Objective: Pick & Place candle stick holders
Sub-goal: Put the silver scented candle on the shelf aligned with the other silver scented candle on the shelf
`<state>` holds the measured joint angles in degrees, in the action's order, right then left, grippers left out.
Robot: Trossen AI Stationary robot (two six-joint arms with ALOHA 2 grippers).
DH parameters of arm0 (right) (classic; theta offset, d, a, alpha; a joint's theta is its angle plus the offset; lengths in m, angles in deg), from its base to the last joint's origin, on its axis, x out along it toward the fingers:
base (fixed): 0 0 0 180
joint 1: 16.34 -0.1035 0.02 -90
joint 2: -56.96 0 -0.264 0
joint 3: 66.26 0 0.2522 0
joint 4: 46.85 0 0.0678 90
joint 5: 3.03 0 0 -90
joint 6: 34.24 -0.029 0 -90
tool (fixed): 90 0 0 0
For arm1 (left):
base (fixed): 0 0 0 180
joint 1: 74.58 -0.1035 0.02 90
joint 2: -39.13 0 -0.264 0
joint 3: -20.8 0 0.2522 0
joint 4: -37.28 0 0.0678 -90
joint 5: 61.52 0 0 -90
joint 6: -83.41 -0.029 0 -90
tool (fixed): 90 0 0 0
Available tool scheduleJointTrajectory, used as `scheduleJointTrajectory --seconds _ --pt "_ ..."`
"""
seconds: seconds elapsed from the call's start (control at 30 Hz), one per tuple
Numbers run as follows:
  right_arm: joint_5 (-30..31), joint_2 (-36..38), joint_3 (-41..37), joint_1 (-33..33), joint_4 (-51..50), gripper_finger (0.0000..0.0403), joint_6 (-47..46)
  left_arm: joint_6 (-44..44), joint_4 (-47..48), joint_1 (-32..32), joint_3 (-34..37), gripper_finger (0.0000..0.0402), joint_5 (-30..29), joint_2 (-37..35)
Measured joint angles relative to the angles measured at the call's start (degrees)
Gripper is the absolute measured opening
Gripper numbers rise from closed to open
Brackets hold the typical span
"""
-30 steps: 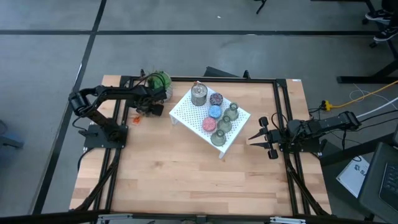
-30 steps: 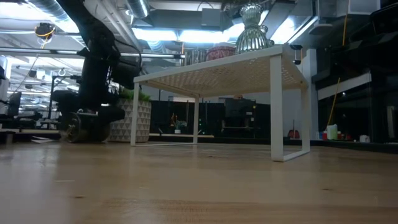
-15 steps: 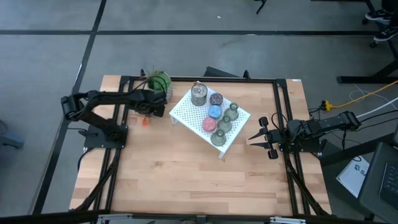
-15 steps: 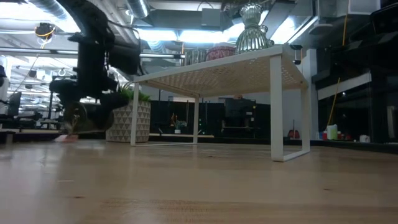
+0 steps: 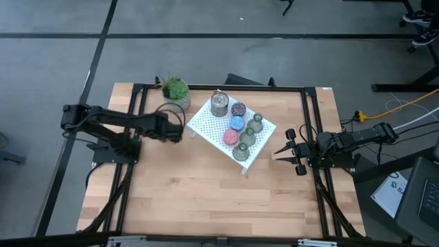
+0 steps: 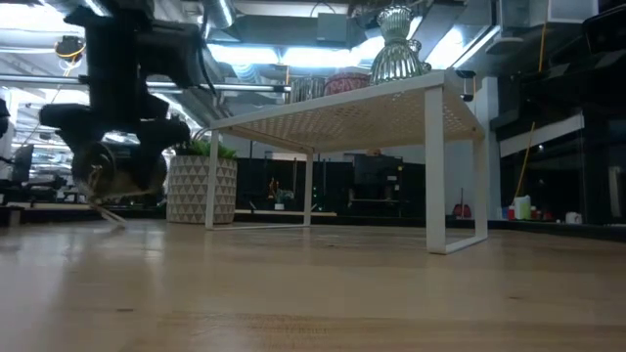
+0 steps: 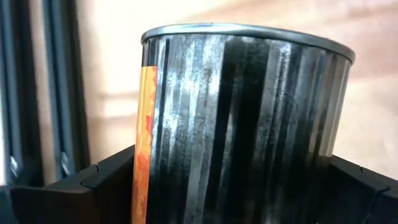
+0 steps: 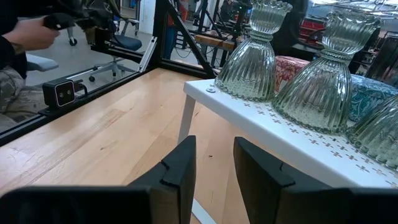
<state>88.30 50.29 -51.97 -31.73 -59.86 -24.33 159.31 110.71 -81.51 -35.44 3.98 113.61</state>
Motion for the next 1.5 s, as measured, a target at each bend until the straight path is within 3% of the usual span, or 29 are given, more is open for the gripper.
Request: scheduleJointTrajectory --seconds 0.33,0.7,0.83,1.03,1.17,1.5 --pt "0.0 0.0 0.0 0.0 0.0 0.0112 0.0 23.0 0.2 13.8 0.0 0.0358 7.1 0.5" --pt "0.0 0.0 0.0 0.0 0.0 0.0112 0.0 38.4 -6.4 32.9 -0.1 0.0358 13.1 5.9" --pt "0.0 0.0 0.0 0.0 0.0 0.0112 0.0 39.8 -8.8 38.3 -1.4 0.0358 14.0 9.1" --pt "0.0 0.0 0.0 0.0 0.0 0.0112 0.0 31.7 -7.5 43.0 -6.3 0.0358 15.7 13.4" --pt "0.0 0.0 0.0 0.0 0.0 0.0112 0.0 32.2 -3.6 43.2 -9.3 0.0361 24.0 13.8" --pt "0.0 0.0 0.0 0.0 0.0 0.0112 0.0 29.9 -2.5 41.3 -11.0 0.036 52.3 13.8"
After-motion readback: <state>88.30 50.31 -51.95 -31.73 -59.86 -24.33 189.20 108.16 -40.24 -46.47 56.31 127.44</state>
